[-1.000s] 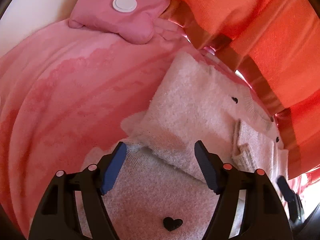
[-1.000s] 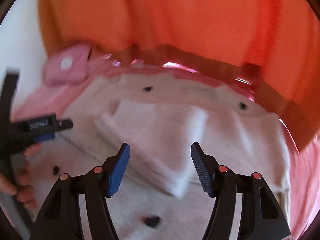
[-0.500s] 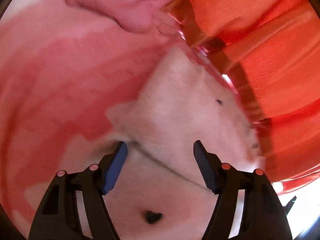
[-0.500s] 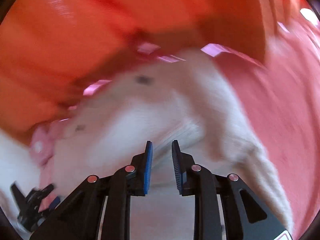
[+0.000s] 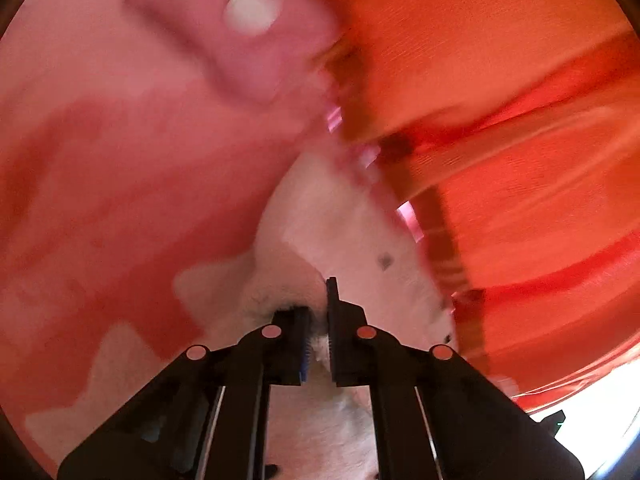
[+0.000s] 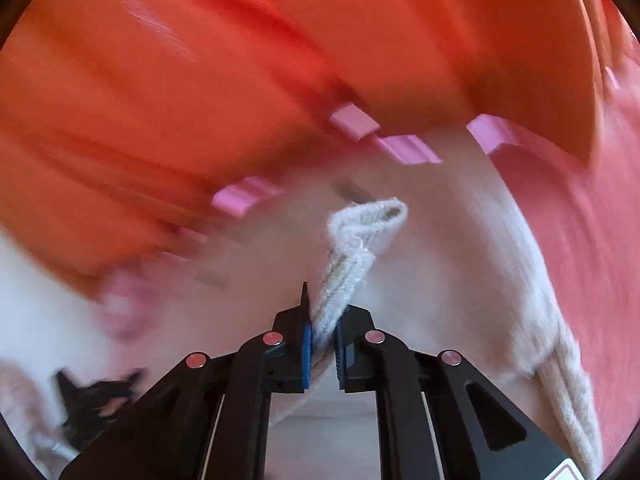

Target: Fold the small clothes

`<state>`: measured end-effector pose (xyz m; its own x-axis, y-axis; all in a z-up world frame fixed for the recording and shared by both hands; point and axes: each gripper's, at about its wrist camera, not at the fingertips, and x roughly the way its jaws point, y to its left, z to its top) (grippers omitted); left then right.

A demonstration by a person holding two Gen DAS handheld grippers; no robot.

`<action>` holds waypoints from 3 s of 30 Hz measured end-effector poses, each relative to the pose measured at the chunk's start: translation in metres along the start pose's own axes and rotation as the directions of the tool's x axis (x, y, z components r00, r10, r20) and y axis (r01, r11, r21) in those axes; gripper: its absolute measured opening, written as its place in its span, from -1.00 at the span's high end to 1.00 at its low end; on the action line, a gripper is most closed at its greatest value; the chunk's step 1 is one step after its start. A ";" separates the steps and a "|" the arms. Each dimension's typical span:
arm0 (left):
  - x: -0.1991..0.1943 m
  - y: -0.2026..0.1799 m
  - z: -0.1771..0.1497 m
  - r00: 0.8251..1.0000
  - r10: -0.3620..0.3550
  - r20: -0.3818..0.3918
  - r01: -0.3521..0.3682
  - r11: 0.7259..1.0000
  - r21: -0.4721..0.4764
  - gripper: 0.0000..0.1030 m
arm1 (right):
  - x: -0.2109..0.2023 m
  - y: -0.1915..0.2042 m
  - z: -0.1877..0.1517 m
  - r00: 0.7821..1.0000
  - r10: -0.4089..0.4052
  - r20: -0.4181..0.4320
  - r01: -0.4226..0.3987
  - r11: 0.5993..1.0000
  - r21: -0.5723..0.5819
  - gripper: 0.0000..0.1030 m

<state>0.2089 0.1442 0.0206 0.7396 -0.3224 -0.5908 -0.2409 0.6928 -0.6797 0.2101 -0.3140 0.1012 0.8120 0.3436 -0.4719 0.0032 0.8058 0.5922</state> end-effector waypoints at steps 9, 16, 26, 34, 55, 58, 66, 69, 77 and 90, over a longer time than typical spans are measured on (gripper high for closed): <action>0.020 0.013 -0.022 0.981 0.191 -0.045 -0.188 0.980 0.060 0.89 | 0.054 -0.074 -0.026 0.943 -0.238 -0.231 0.267 0.958 0.103 0.85; 0.028 0.012 -0.026 0.965 0.255 -0.065 -0.247 0.962 0.115 0.88 | 0.068 -0.086 -0.023 0.921 -0.319 -0.226 0.330 0.944 0.014 0.85; 0.027 0.011 -0.029 0.960 0.273 -0.064 -0.261 0.954 0.145 0.88 | 0.078 -0.096 -0.027 0.920 -0.311 -0.238 0.328 0.944 0.036 0.85; 0.006 -0.005 -0.031 0.962 0.263 -0.078 -0.240 0.944 0.225 0.63 | 0.015 -0.081 -0.012 0.933 -0.311 -0.179 0.328 0.942 0.069 0.46; -0.133 0.065 -0.148 0.856 0.340 -0.390 -0.218 0.921 0.324 -0.54 | -0.151 -0.099 -0.201 0.750 -0.238 -0.618 0.375 0.922 0.100 -0.28; -0.135 0.058 -0.151 0.857 0.354 -0.375 -0.217 0.907 0.360 0.45 | -0.144 -0.091 -0.196 0.772 -0.226 -0.594 0.359 0.926 0.114 0.13; -0.203 0.039 -0.137 0.909 0.250 -0.333 -0.113 0.918 0.381 0.88 | -0.211 -0.051 -0.180 0.895 -0.270 -0.355 0.303 0.952 0.038 0.86; -0.239 0.034 -0.146 0.916 0.239 -0.321 -0.081 0.895 0.438 0.88 | -0.253 -0.043 -0.191 0.902 -0.290 -0.319 0.305 0.952 -0.004 0.87; -0.331 0.063 -0.200 0.878 0.226 -0.422 -0.011 0.891 0.454 0.89 | -0.345 -0.036 -0.257 0.861 -0.332 -0.386 0.304 0.943 -0.132 0.87; -0.248 -0.062 -0.085 0.991 0.064 -0.115 0.011 0.830 0.558 0.88 | -0.256 -0.027 -0.079 0.975 -0.215 0.049 0.218 0.973 -0.075 0.87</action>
<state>-0.0130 0.1265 0.1724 0.6456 -0.3493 -0.6791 0.1589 0.9312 -0.3280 -0.0439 -0.3857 0.1541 0.8197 0.1382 -0.5559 0.1364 0.8954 0.4238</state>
